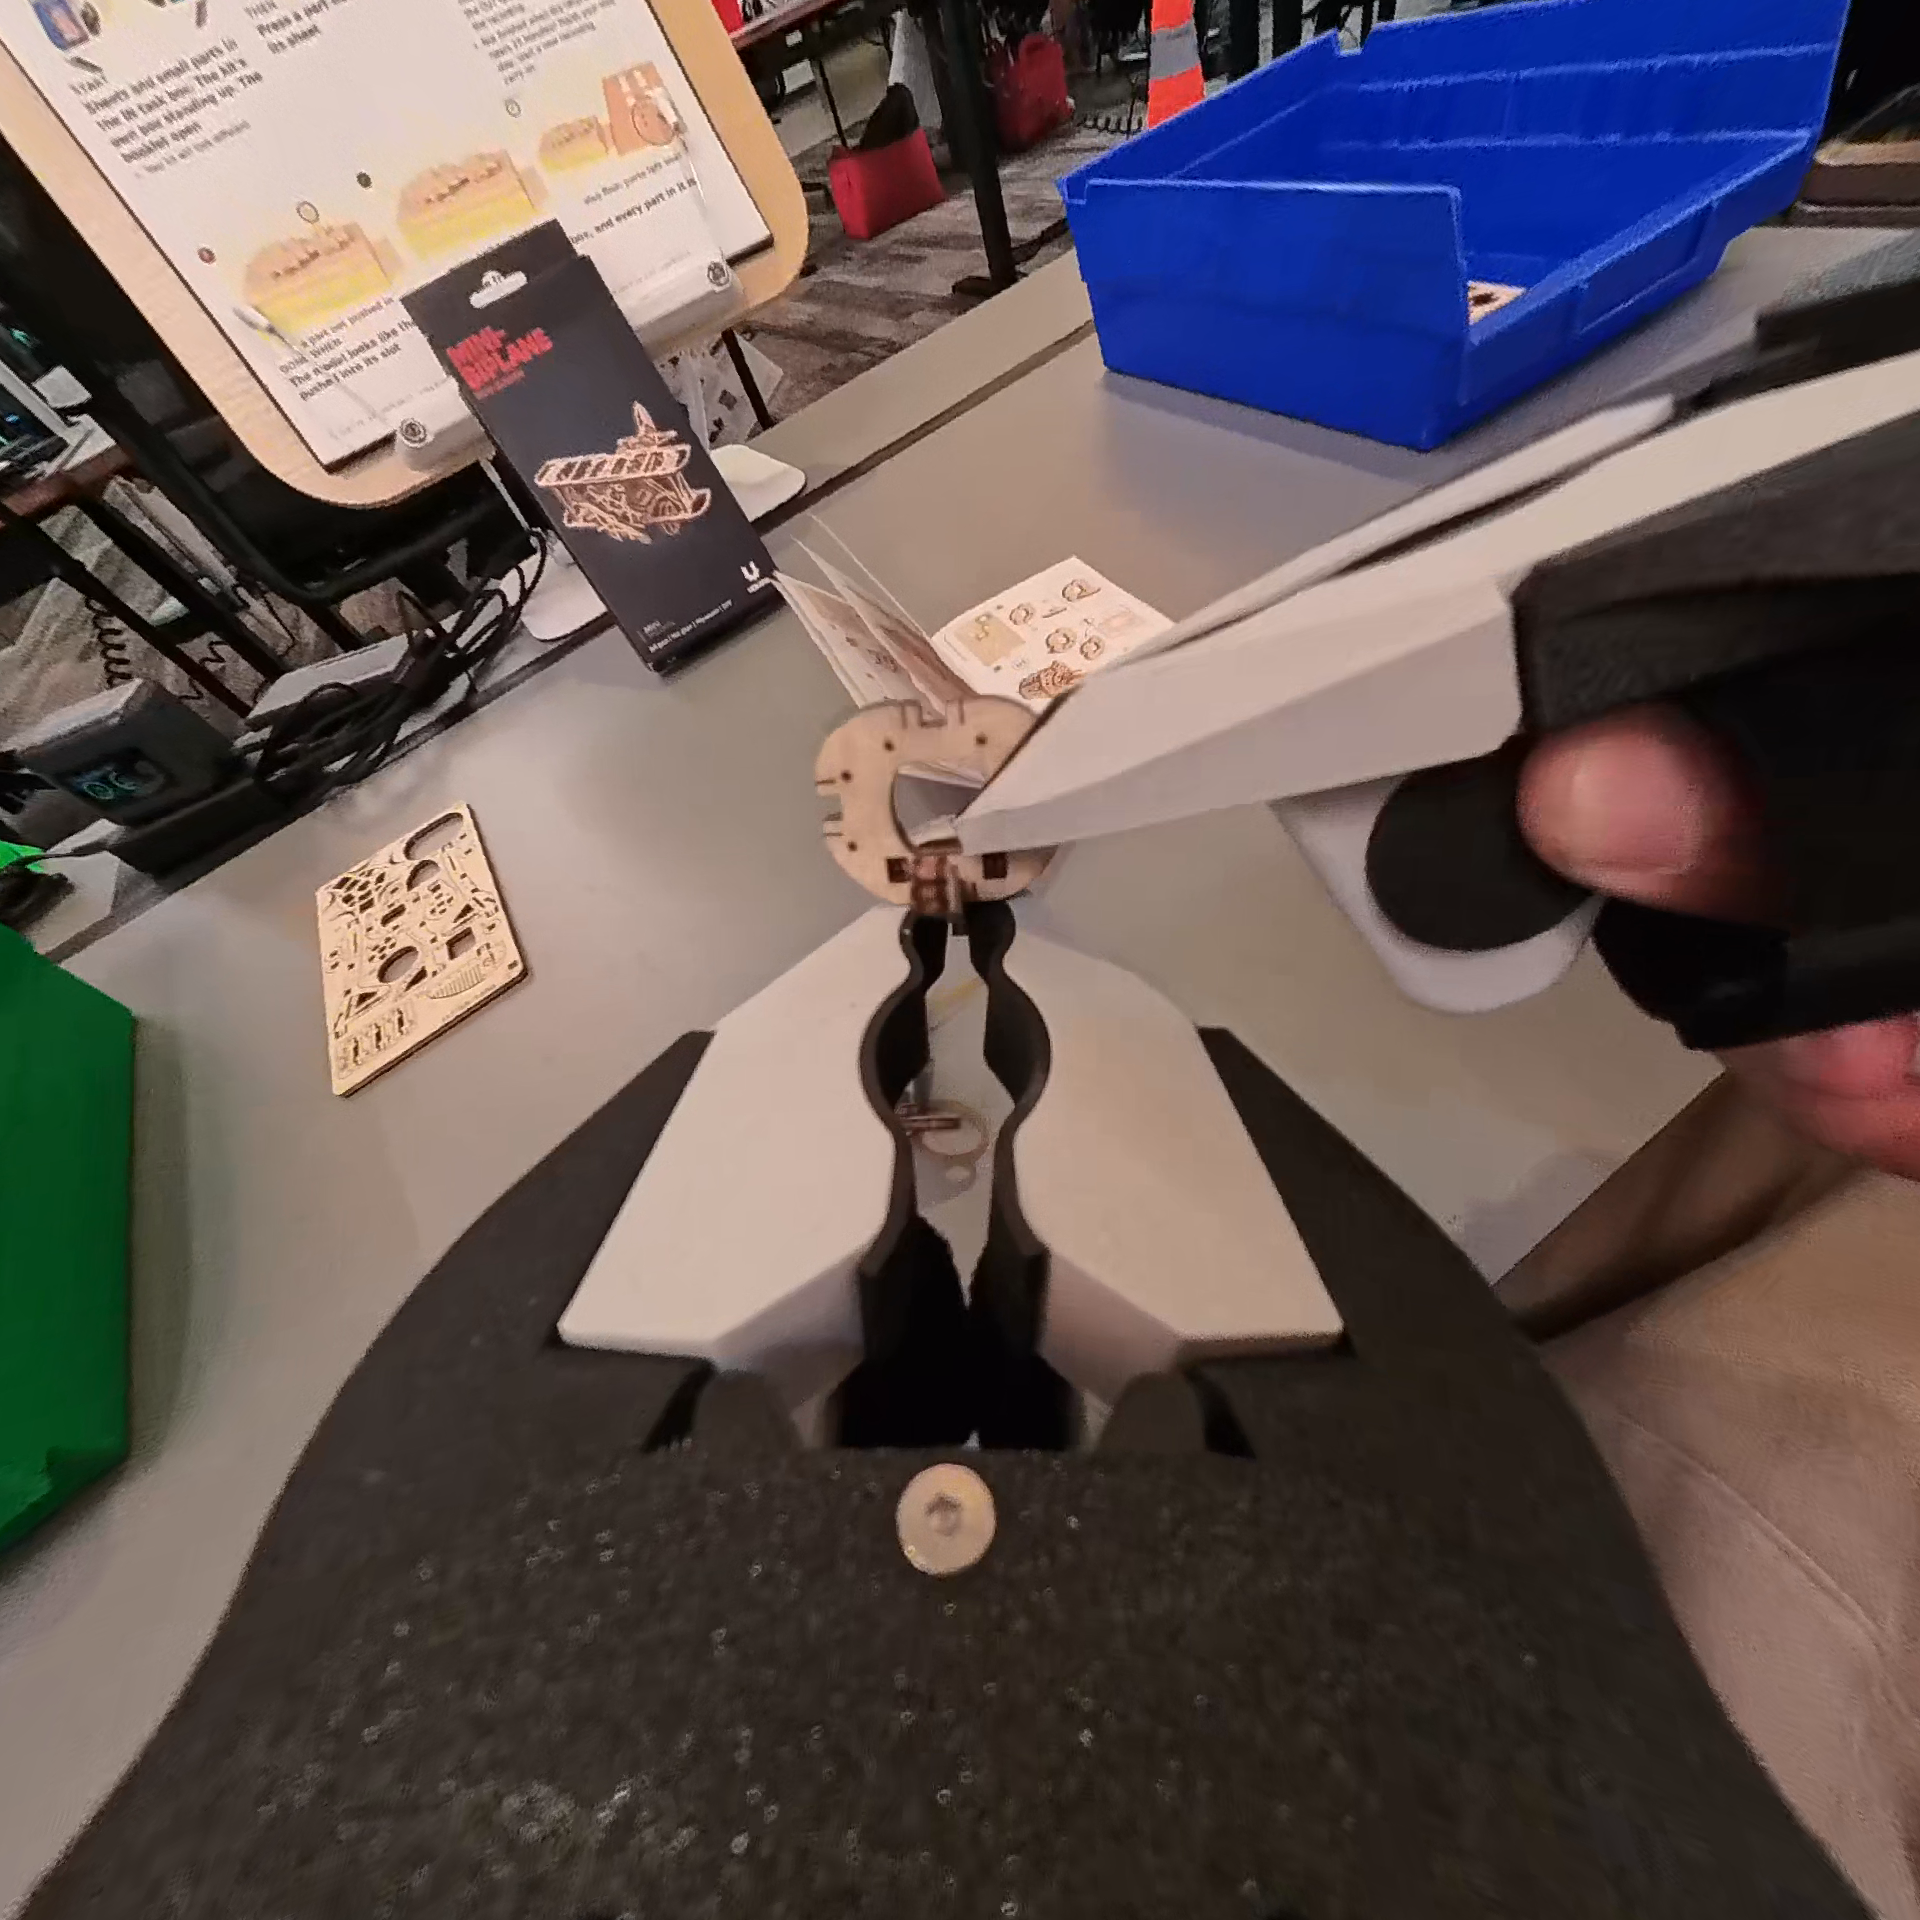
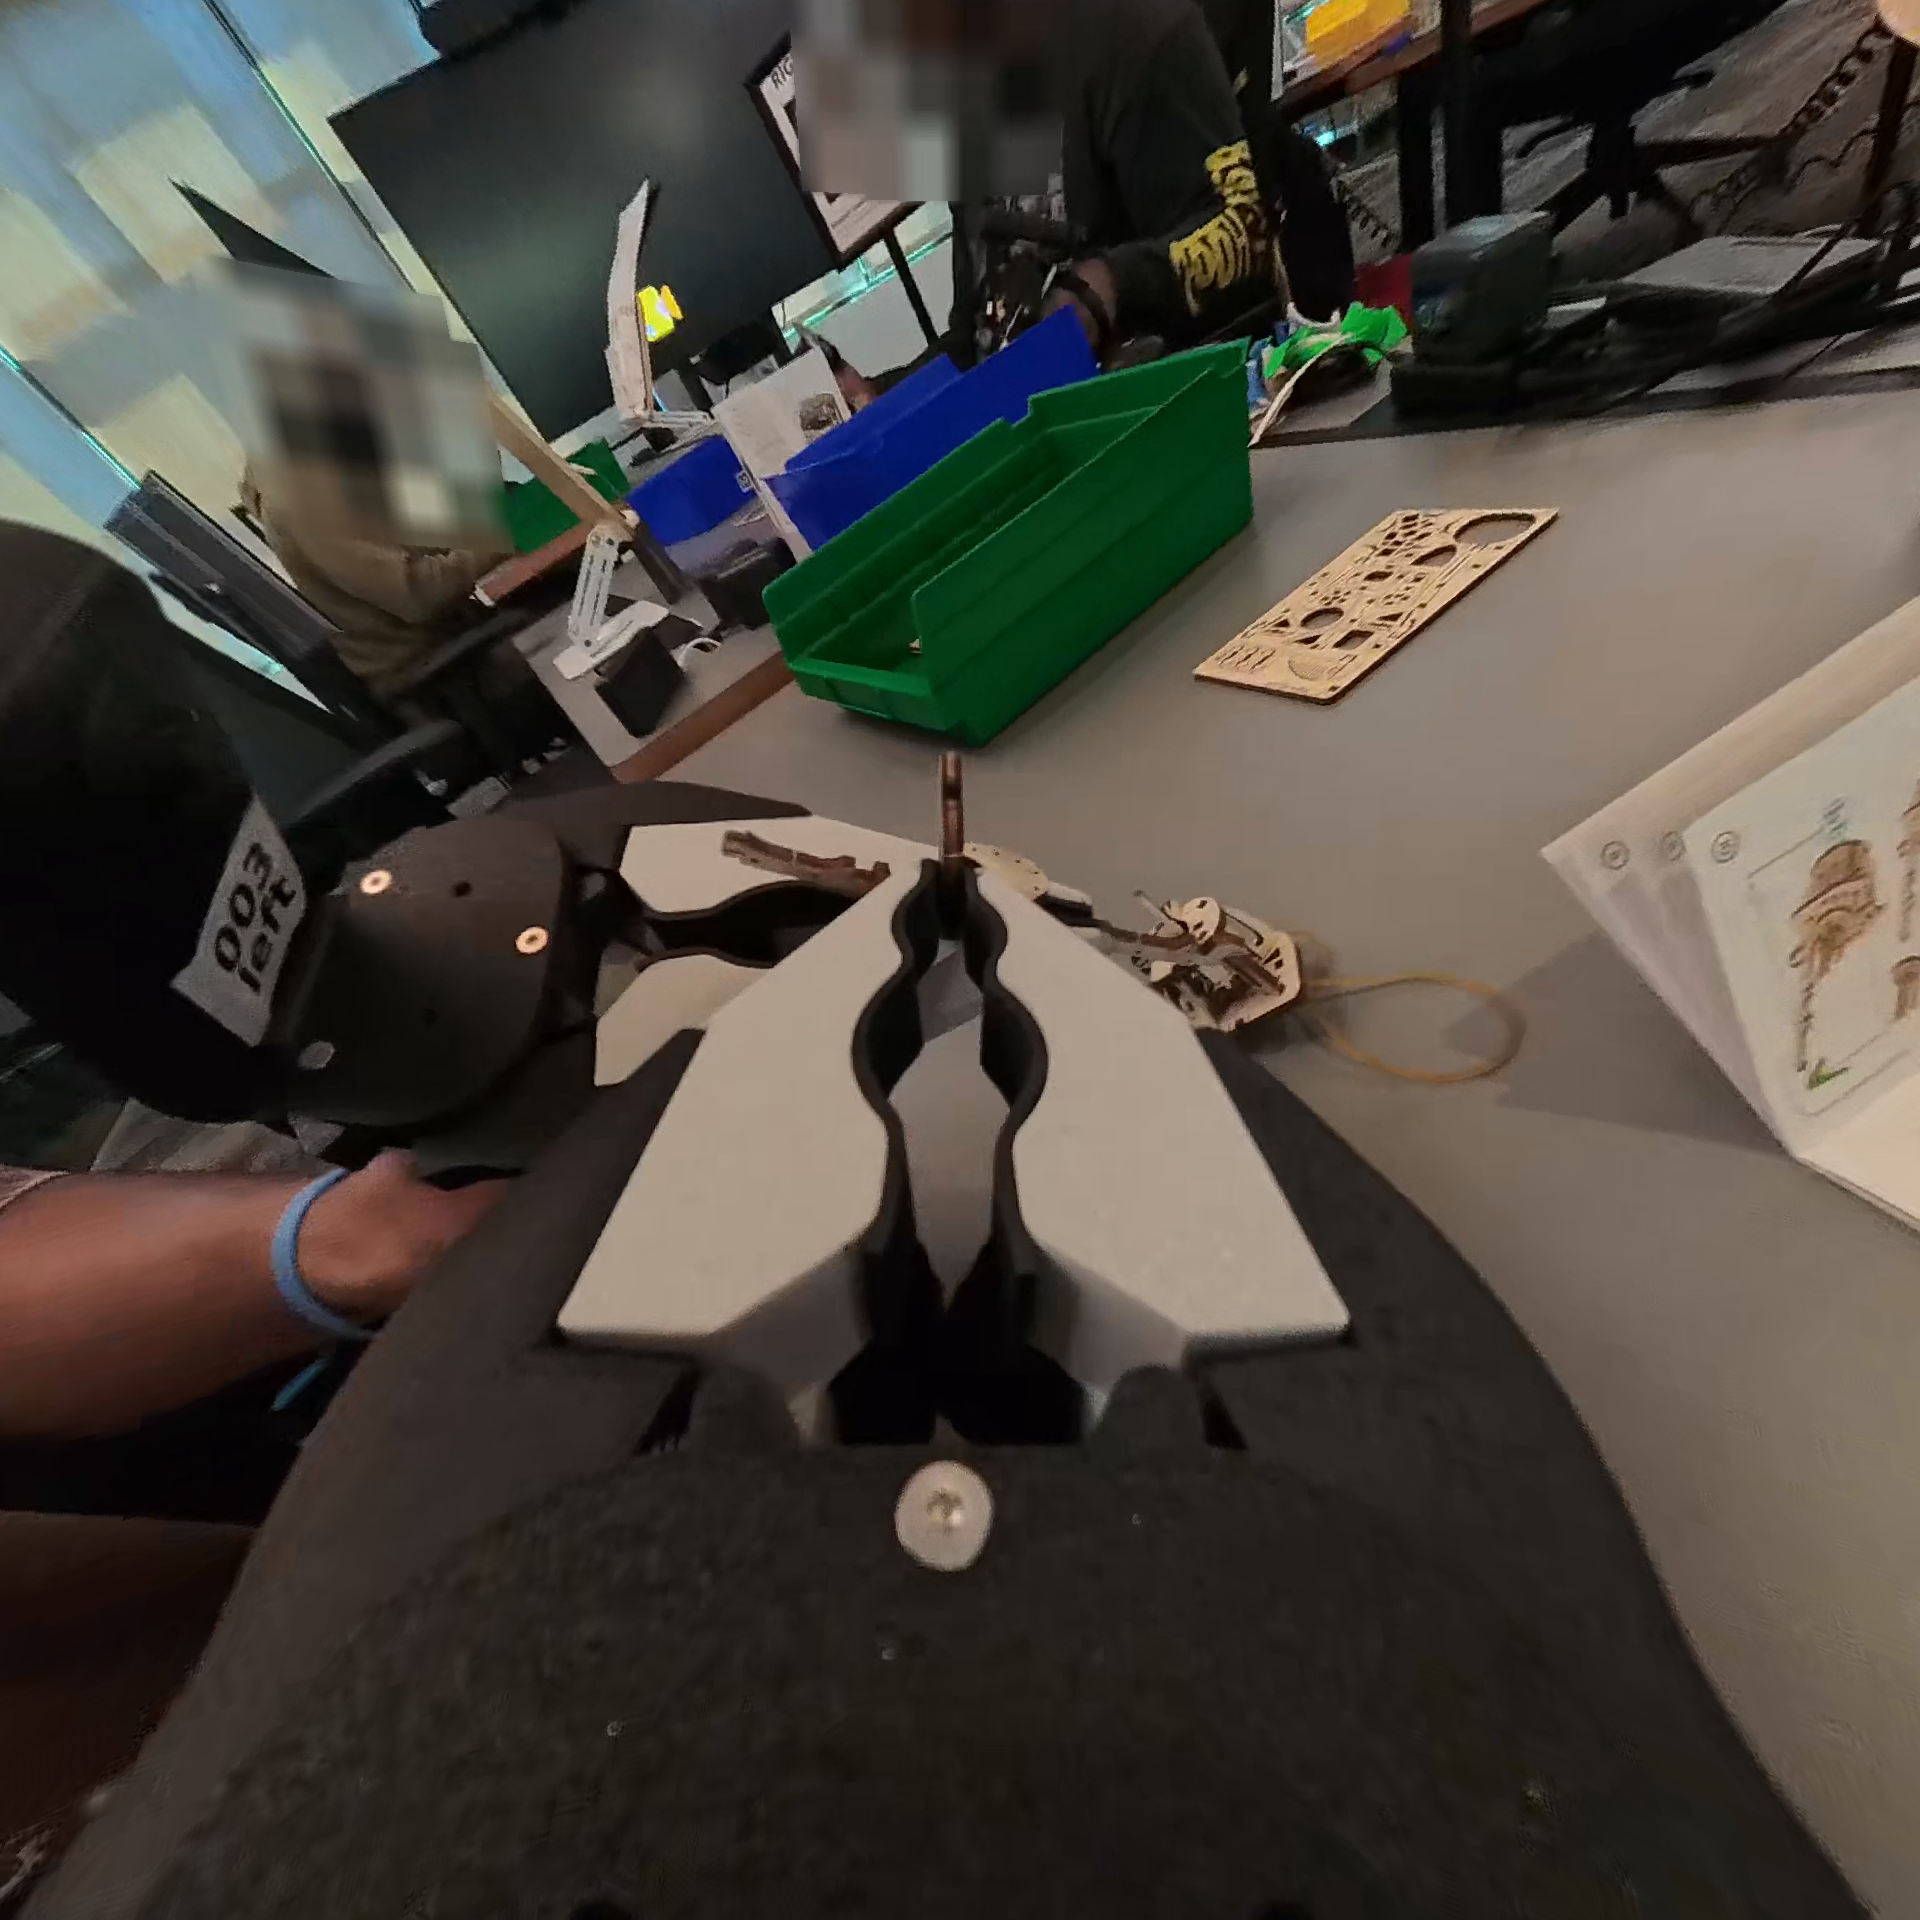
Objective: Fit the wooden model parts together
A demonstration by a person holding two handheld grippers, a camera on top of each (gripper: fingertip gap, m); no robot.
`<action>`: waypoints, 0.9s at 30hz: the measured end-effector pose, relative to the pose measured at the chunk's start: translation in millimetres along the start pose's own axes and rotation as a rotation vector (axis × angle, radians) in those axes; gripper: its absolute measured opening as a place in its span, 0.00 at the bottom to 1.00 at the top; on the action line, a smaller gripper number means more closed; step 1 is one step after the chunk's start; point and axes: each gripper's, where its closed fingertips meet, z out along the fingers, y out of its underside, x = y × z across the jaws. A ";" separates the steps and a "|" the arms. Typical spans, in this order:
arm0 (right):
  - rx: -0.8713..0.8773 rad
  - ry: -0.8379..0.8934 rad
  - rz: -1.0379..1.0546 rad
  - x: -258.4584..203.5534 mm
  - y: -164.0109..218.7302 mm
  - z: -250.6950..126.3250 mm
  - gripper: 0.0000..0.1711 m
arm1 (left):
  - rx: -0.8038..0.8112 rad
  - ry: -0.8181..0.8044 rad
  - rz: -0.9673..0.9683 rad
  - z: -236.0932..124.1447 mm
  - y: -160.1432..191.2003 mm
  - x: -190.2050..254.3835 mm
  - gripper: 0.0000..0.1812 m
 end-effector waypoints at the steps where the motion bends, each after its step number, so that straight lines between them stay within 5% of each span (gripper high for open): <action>1: 0.007 -0.017 0.041 0.2 -0.7 -0.4 0.02 | 0.000 -0.004 0.001 0.2 -0.5 -0.2 0.00; 10: 0.076 -0.187 0.404 9.2 -4.1 -4.6 0.02 | 0.007 0.007 0.007 1.8 0.2 2.7 0.01; 27: 0.004 -0.170 0.383 8.3 5.7 -0.5 0.02 | -0.023 0.032 0.019 0.3 5.8 4.1 0.00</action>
